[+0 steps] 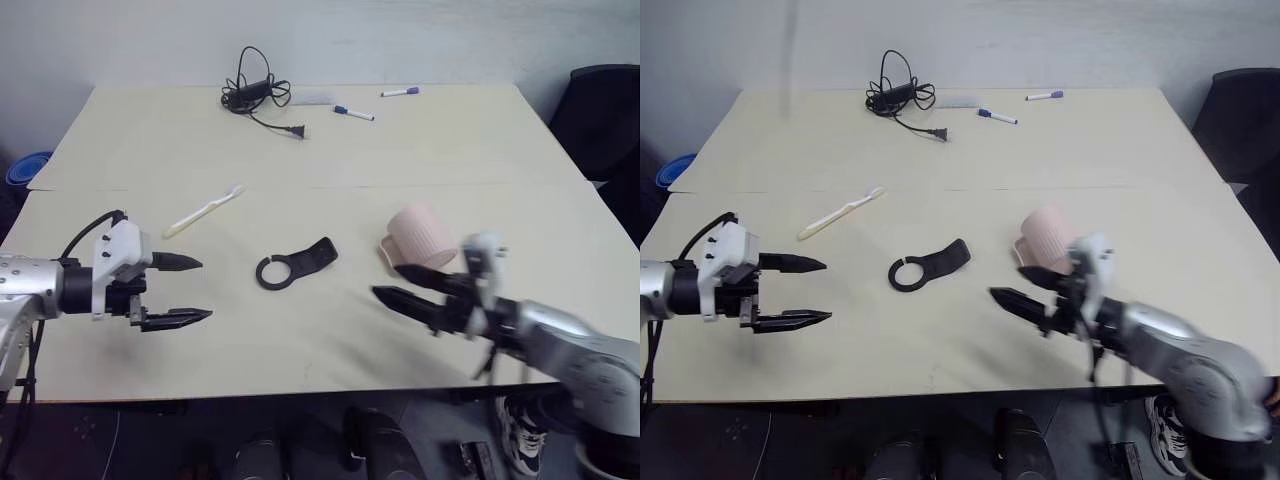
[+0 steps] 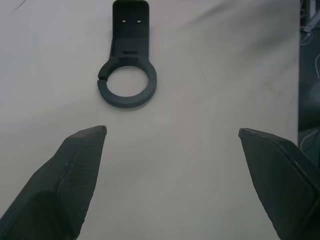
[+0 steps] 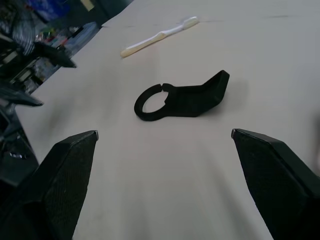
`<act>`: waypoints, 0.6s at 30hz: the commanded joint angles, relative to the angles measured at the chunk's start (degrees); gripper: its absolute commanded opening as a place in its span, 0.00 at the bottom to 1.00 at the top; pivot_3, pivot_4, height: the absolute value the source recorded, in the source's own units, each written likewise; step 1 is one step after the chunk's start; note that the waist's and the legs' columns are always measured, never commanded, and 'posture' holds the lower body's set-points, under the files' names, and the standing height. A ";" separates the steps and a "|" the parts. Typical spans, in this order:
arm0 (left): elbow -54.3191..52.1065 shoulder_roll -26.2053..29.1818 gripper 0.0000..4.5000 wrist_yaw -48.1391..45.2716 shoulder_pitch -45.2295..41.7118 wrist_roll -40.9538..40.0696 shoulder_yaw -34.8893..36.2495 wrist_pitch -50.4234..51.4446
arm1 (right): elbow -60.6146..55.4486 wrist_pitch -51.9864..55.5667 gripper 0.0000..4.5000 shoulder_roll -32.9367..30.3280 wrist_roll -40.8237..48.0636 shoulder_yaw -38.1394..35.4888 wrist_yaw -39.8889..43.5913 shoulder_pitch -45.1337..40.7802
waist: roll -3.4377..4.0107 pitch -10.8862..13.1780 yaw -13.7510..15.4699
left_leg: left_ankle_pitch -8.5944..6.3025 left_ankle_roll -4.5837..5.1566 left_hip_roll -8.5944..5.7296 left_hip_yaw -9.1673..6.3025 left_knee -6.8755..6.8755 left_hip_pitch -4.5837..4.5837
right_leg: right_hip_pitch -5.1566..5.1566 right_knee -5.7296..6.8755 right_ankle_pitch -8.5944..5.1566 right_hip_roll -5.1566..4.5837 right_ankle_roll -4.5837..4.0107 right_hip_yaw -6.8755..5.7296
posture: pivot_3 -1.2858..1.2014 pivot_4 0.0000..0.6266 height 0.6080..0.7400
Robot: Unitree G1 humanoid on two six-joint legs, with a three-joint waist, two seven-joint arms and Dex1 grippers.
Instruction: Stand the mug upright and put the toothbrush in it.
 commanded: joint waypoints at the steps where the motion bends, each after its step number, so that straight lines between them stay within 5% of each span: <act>1: -1.76 2.15 1.00 -1.27 -0.29 -2.14 3.06 1.57 | 6.00 -0.18 0.99 4.69 -5.50 4.40 -5.59 -4.77 | 0.00 0.00 0.00 | 0.00 0.00 0.02 -0.02 0.00 -0.03 | 0.00 0.07 0.00 0.02 0.00 0.00 | 0.52 0.24 1.00; 14: -5.31 1.16 1.00 1.26 1.30 -0.50 3.82 0.95 | 37.64 -12.23 0.99 19.08 -20.85 7.34 -2.40 -21.59 | -0.02 -0.02 -0.30 | 0.06 0.05 0.03 -0.03 0.00 -0.11 | -0.05 0.17 0.01 0.13 0.02 0.02 | 0.52 0.24 1.00; 18: -5.29 0.52 1.00 2.29 0.70 -0.58 3.46 0.78 | 39.85 -12.51 0.80 20.77 -22.08 7.24 -0.90 -22.78 | -0.02 -0.02 -0.33 | 0.06 0.05 0.03 -0.04 0.00 -0.11 | -0.04 0.19 0.01 0.11 0.02 0.05 | 0.52 0.24 1.00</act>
